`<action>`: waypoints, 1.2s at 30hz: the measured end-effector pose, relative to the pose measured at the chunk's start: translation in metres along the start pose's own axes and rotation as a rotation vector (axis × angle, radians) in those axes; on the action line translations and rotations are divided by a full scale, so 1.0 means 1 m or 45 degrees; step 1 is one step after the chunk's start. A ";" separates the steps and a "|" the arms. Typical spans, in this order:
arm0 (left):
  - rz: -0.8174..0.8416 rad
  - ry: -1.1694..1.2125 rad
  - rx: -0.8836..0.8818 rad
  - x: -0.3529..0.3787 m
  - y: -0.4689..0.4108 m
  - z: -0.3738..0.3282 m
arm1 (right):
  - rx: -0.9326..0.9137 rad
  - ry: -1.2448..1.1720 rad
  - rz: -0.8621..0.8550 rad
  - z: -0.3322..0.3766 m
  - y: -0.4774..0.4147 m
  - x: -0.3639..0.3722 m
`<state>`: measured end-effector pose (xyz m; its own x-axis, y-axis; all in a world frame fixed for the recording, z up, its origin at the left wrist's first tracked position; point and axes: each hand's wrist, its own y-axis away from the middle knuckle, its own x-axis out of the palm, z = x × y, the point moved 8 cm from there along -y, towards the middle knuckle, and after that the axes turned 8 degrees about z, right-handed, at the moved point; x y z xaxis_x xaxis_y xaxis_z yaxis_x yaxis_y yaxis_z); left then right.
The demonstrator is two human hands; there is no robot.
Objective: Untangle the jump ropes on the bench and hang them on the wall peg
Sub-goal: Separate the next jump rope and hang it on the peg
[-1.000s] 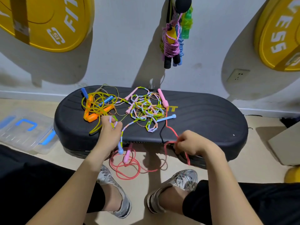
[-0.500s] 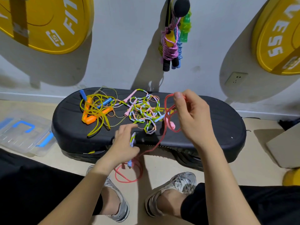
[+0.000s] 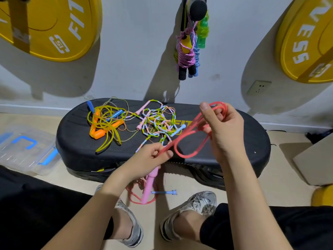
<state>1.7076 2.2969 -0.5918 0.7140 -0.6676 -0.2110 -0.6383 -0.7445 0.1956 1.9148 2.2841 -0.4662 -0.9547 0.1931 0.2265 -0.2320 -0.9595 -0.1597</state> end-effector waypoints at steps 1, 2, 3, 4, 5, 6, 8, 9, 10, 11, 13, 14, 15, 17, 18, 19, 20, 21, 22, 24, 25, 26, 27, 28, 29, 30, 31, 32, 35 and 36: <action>-0.007 -0.040 -0.022 -0.004 0.002 0.006 | 0.041 0.099 -0.059 -0.010 -0.002 -0.011; -0.014 -0.050 -0.038 -0.009 0.004 0.013 | 0.104 0.274 -0.136 -0.020 -0.003 -0.025; -0.021 -0.050 -0.049 -0.015 0.006 0.018 | 0.190 0.542 -0.206 -0.029 -0.004 -0.040; -0.019 -0.043 -0.063 -0.021 0.008 0.022 | 0.303 0.870 -0.231 -0.039 -0.004 -0.054; -0.005 -0.038 -0.082 -0.025 0.010 0.024 | 0.445 1.179 -0.194 -0.049 -0.003 -0.065; 0.013 -0.030 -0.101 -0.028 0.010 0.026 | 0.603 1.408 -0.115 -0.062 0.002 -0.073; 0.041 -0.057 -0.117 -0.033 0.011 0.025 | 0.901 1.590 0.132 -0.088 0.016 -0.075; 0.046 -0.089 -0.111 -0.034 0.010 0.022 | 0.997 1.647 0.292 -0.099 0.023 -0.068; 0.047 -0.138 -0.104 -0.035 0.009 0.018 | 1.007 1.704 0.467 -0.108 0.027 -0.057; 0.044 -0.207 -0.095 -0.034 0.008 0.014 | 0.935 1.748 0.632 -0.113 0.028 -0.042; 0.028 -0.382 -0.067 -0.032 0.005 0.007 | 0.659 1.659 0.847 -0.116 0.027 -0.005; 0.010 -0.446 -0.051 -0.031 0.004 0.003 | 0.582 1.489 0.892 -0.115 0.027 0.012; -0.018 -0.481 -0.036 -0.029 0.003 0.000 | 0.578 1.286 0.944 -0.116 0.030 0.026; -0.084 -0.508 -0.009 -0.028 0.001 -0.004 | 0.571 1.078 1.030 -0.119 0.036 0.047; -0.100 -0.527 0.004 -0.027 0.001 -0.005 | 0.512 1.121 1.019 -0.116 0.035 0.050; -0.099 -0.546 0.013 -0.025 0.001 -0.006 | 0.455 1.195 0.978 -0.114 0.031 0.049; -0.089 -0.562 0.021 -0.023 0.001 -0.005 | 0.417 1.260 0.935 -0.112 0.028 0.046; -0.075 -0.579 0.025 -0.021 0.000 -0.004 | 0.414 1.281 0.914 -0.110 0.027 0.042; -0.063 -0.605 0.025 -0.020 -0.001 -0.003 | 0.421 1.261 0.908 -0.108 0.026 0.039; -0.049 -0.671 0.007 -0.021 -0.002 0.003 | 0.391 1.182 0.877 -0.098 0.024 0.035; -0.046 -0.697 -0.004 -0.023 -0.002 0.007 | 0.333 1.118 0.807 -0.088 0.020 0.032; -0.050 -0.707 -0.018 -0.026 -0.001 0.013 | 0.244 1.012 0.689 -0.076 0.014 0.029; -0.064 -0.699 -0.038 -0.029 0.002 0.021 | 0.137 0.850 0.534 -0.062 0.007 0.024; -0.082 -0.680 -0.068 -0.033 0.005 0.031 | 0.036 0.615 0.351 -0.048 0.001 0.016; -0.097 -0.647 -0.104 -0.036 0.008 0.042 | -0.032 0.316 0.155 -0.037 -0.004 0.006; -0.115 -0.604 -0.141 -0.039 0.011 0.053 | -0.059 0.008 -0.026 -0.031 -0.006 -0.005; -0.143 -0.561 -0.173 -0.041 0.014 0.064 | -0.066 -0.231 -0.179 -0.028 -0.007 -0.016; -0.179 -0.526 -0.198 -0.043 0.017 0.073 | -0.055 -0.377 -0.300 -0.029 -0.008 -0.026; -0.253 -0.523 -0.281 -0.047 0.021 0.087 | 0.068 -0.426 -0.485 -0.045 -0.004 -0.047; -0.247 -0.540 -0.311 -0.047 0.022 0.088 | 0.130 -0.342 -0.527 -0.052 -0.001 -0.051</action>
<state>1.6348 2.3116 -0.6624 0.6009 -0.4987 -0.6248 -0.3843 -0.8655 0.3212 1.9543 2.2855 -0.5273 -0.7016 0.5149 0.4927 -0.5487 -0.8314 0.0876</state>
